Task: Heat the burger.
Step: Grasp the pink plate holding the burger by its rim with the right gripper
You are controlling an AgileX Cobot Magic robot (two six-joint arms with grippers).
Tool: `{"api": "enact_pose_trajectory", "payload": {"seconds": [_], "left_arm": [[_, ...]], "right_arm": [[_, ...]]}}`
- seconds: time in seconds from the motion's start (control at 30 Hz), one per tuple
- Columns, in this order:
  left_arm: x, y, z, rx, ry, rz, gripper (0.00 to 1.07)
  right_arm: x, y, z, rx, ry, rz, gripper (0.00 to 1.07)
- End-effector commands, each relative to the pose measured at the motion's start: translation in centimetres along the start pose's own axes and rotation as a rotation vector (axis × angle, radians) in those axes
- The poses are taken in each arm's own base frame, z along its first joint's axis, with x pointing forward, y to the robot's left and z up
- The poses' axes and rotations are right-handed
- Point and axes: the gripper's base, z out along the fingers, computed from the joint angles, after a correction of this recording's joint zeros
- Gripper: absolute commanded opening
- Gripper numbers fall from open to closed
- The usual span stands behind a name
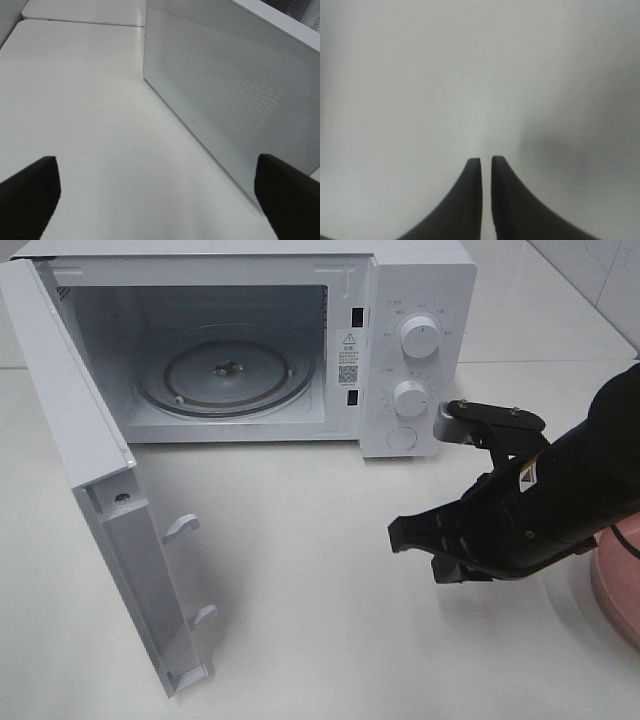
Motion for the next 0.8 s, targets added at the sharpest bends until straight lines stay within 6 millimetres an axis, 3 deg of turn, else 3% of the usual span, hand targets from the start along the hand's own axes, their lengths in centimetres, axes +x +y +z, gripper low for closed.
{"api": "enact_pose_trajectory", "payload": {"seconds": [0.03, 0.37, 0.57, 0.77, 0.8], "left_arm": [[0.0, 0.0, -0.2, 0.011, -0.022, 0.005, 0.98], [0.0, 0.0, -0.2, 0.011, -0.022, 0.005, 0.98], [0.0, 0.0, -0.2, 0.011, -0.022, 0.005, 0.98], [0.0, 0.0, -0.2, 0.011, -0.022, 0.005, 0.98], [0.0, 0.0, -0.2, 0.011, -0.022, 0.005, 0.98]], "right_arm": [[0.4, -0.3, -0.5, 0.023, 0.049, -0.071, 0.09], [1.8, -1.5, -3.0, 0.134, 0.165, -0.216, 0.16], [1.8, -2.5, -4.7, 0.159, 0.154, -0.196, 0.22], [1.4, -4.8, -5.9, 0.230, 0.128, -0.172, 0.38], [1.2, -5.6, -6.2, 0.263, 0.122, -0.172, 0.49]]}}
